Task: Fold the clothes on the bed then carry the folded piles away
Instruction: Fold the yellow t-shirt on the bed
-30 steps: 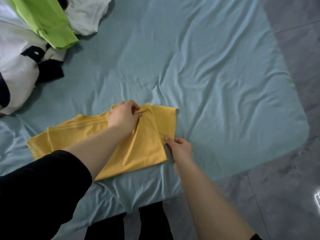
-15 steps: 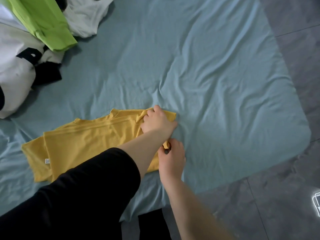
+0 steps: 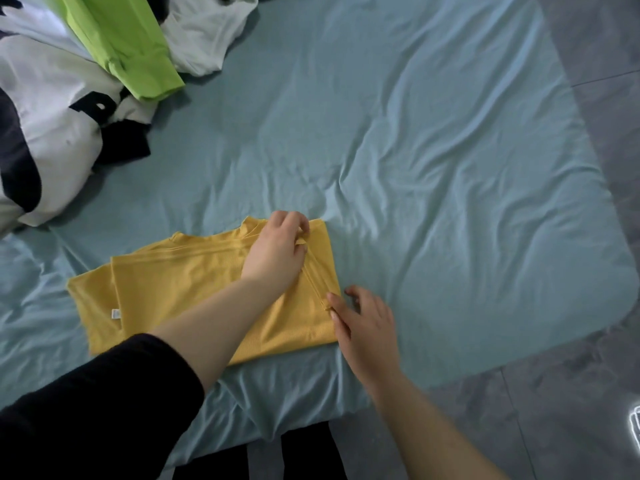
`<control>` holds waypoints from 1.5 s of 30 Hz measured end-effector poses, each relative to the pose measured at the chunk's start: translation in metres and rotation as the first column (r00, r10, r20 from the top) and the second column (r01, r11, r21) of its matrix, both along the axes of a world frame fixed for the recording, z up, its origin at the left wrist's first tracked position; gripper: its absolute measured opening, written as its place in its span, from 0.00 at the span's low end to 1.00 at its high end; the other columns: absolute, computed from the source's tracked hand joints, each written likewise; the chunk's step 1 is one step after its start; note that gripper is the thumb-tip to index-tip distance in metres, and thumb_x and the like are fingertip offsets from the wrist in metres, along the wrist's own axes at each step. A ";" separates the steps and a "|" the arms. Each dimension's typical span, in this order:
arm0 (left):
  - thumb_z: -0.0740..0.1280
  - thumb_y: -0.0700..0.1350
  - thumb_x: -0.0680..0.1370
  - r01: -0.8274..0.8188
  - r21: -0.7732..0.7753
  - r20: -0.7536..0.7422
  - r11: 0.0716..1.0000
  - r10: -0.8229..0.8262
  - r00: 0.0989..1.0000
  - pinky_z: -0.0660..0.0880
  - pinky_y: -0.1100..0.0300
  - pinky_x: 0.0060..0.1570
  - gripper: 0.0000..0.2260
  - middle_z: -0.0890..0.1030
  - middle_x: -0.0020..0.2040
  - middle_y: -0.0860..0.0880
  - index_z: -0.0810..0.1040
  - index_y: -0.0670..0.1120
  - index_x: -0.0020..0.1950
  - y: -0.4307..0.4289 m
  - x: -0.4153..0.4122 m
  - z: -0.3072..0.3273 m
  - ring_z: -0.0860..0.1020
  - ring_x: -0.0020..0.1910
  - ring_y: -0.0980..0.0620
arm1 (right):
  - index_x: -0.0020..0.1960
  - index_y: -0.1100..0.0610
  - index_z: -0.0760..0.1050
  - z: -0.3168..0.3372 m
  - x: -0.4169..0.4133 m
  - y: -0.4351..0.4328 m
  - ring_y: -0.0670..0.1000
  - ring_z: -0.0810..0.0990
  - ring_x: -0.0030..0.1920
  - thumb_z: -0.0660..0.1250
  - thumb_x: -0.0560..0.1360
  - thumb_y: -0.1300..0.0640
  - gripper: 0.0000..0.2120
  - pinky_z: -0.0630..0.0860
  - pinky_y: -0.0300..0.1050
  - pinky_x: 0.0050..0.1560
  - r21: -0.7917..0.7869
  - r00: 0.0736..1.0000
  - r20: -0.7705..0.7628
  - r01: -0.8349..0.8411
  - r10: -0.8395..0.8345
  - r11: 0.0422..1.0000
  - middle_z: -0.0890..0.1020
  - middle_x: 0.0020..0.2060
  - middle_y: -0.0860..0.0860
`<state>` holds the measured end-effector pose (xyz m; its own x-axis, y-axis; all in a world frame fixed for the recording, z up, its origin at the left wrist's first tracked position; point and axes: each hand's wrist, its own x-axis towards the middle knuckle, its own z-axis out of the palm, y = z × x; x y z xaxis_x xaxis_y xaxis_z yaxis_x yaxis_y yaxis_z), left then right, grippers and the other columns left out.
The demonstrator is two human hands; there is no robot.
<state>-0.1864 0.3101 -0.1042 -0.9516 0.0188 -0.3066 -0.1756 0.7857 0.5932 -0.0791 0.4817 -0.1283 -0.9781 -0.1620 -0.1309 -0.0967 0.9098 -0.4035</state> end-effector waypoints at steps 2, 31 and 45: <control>0.66 0.41 0.74 0.068 -0.164 -0.166 0.984 -0.096 0.981 0.64 0.59 0.56 0.08 0.75 0.53 0.53 0.76 0.52 0.50 0.003 0.015 0.003 0.73 0.54 0.51 | 0.59 0.48 0.81 -0.001 0.006 0.003 0.57 0.80 0.54 0.68 0.73 0.51 0.14 0.75 0.51 0.52 0.052 0.999 -0.047 -0.024 0.027 0.998 0.80 0.60 0.55; 0.71 0.52 0.74 -0.911 -0.045 0.340 0.410 0.864 0.372 0.66 0.49 0.66 0.29 0.69 0.67 0.41 0.66 0.42 0.69 -0.212 0.144 0.005 0.69 0.66 0.41 | 0.63 0.52 0.77 0.035 -0.041 -0.281 0.50 0.78 0.57 0.60 0.79 0.55 0.14 0.74 0.43 0.58 -0.363 0.807 0.506 -0.121 0.304 0.924 0.82 0.57 0.49; 0.69 0.53 0.74 -0.926 0.064 0.446 0.371 0.820 0.359 0.70 0.58 0.36 0.09 0.79 0.39 0.54 0.72 0.51 0.39 -0.260 0.174 -0.015 0.76 0.38 0.55 | 0.51 0.52 0.77 0.019 -0.042 -0.341 0.49 0.80 0.47 0.68 0.75 0.55 0.06 0.74 0.30 0.44 -0.298 0.807 0.590 0.176 0.036 0.938 0.80 0.42 0.44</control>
